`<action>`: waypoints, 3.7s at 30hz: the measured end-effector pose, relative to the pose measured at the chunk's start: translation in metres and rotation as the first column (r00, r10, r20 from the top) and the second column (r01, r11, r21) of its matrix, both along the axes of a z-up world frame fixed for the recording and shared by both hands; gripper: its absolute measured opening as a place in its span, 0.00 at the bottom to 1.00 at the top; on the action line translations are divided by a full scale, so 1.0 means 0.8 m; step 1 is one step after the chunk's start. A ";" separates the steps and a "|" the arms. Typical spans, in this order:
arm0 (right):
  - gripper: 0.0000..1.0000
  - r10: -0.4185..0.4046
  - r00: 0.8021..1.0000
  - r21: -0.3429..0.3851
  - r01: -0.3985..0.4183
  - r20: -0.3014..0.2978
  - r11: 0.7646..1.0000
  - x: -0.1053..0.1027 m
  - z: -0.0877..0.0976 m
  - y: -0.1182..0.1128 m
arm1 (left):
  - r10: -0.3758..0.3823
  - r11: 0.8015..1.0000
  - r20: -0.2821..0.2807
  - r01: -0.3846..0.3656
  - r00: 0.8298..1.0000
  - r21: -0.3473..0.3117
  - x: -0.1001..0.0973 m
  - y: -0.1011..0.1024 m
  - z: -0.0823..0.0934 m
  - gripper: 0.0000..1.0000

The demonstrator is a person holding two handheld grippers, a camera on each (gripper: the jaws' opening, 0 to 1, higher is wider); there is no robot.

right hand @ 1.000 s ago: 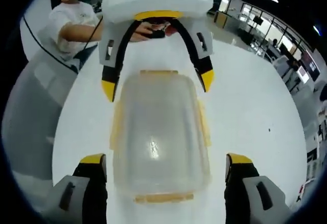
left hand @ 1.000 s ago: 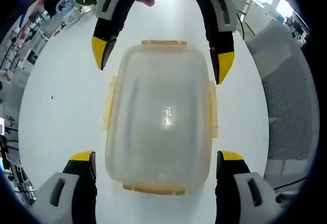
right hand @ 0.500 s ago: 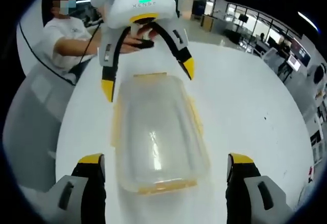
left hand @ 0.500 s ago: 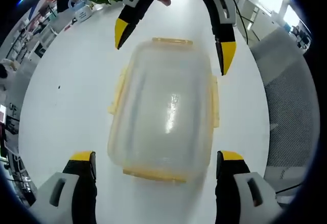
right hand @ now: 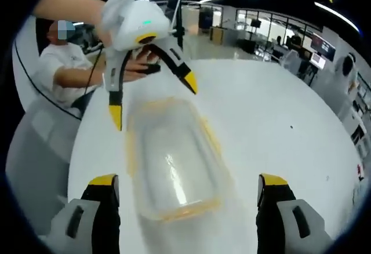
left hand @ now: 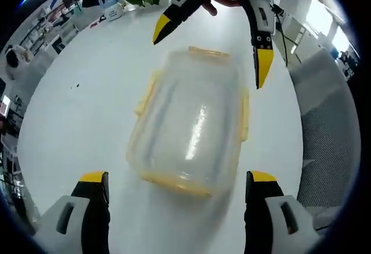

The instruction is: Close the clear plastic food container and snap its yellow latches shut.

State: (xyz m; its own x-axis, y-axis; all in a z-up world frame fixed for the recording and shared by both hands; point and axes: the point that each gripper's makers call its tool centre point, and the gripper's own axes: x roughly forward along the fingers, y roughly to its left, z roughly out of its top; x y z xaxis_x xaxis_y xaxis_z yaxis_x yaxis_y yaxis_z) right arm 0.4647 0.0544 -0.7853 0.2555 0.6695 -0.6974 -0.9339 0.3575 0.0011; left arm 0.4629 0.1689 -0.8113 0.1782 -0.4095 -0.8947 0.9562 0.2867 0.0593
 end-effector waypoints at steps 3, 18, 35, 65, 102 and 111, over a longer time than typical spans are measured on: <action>1.00 -0.030 1.000 0.037 0.030 0.003 0.999 0.000 0.005 -0.002 | 0.048 0.998 0.017 -0.047 0.999 -0.034 0.005 0.002 0.003 0.99; 1.00 -0.209 0.978 0.144 0.206 0.004 0.968 0.010 0.019 -0.015 | 0.202 0.966 -0.003 -0.200 0.979 -0.163 0.002 0.015 0.012 0.99; 1.00 -0.365 0.931 0.295 0.352 -0.015 0.888 0.015 0.044 -0.036 | 0.308 0.910 0.020 -0.289 0.951 -0.296 -0.002 0.014 0.024 0.99; 0.99 -0.464 0.885 0.379 0.443 -0.037 0.813 -0.023 0.058 -0.068 | 0.510 0.709 -0.089 -0.477 0.855 -0.519 -0.035 0.032 0.048 0.99; 0.95 -0.549 0.832 0.408 0.528 -0.076 0.745 -0.097 0.045 -0.106 | 0.622 0.528 -0.190 -0.586 0.760 -0.614 -0.103 0.057 0.042 0.98; 0.94 -0.555 0.828 0.417 0.533 -0.077 0.737 -0.112 0.048 -0.106 | 0.647 0.502 -0.193 -0.602 0.738 -0.622 -0.116 0.070 0.043 0.97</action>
